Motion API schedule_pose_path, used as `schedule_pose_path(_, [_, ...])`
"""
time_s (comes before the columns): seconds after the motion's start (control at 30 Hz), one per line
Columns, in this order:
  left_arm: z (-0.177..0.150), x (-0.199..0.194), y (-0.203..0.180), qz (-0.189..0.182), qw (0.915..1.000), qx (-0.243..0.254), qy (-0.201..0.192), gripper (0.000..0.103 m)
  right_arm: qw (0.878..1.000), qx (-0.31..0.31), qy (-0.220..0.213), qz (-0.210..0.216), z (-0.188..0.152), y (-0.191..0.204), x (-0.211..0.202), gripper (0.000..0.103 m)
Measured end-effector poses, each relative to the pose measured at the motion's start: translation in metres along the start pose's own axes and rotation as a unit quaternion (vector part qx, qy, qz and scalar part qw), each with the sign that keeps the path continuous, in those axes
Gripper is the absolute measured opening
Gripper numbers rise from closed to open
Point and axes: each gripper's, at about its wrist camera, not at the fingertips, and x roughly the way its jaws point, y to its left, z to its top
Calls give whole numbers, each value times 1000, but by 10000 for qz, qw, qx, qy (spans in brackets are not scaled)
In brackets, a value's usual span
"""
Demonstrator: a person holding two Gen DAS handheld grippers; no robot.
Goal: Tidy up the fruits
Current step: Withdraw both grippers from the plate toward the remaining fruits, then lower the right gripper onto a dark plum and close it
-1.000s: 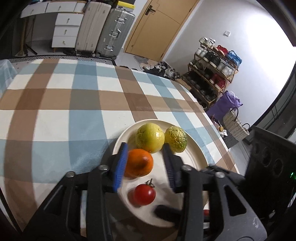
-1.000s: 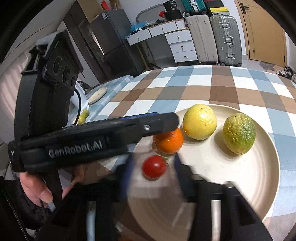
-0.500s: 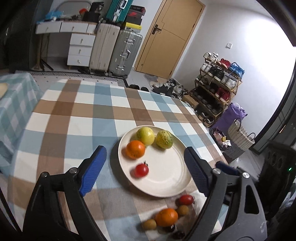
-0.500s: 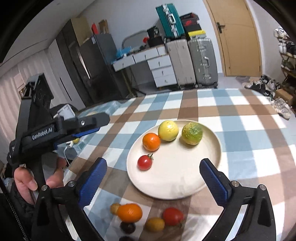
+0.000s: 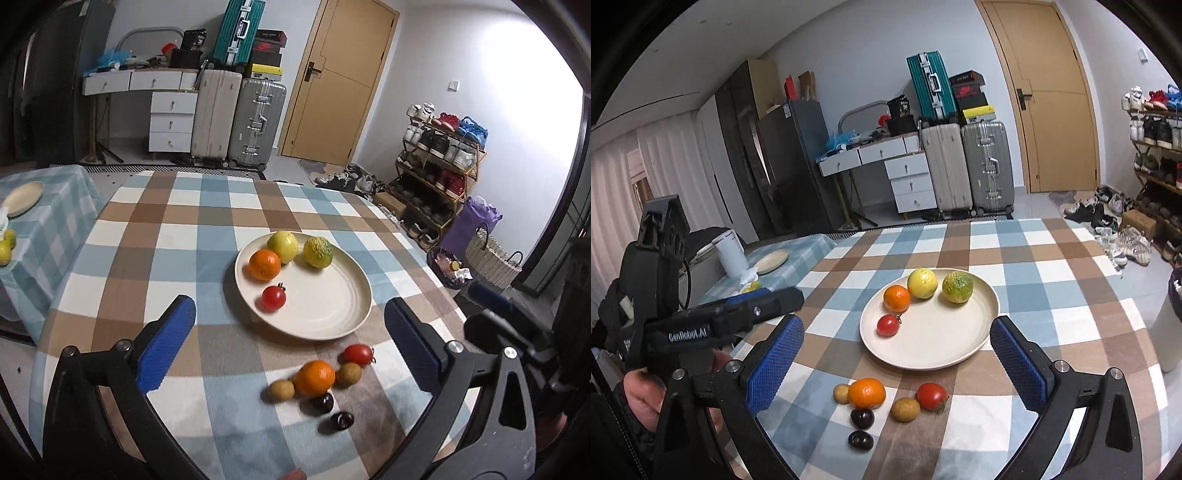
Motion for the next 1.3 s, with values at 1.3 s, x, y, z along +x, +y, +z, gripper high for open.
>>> schedule_pose_path(1.3, [-73, 26, 41, 304, 9975, -294, 567, 102, 9889, 63, 1321, 672, -104, 28, 40, 102])
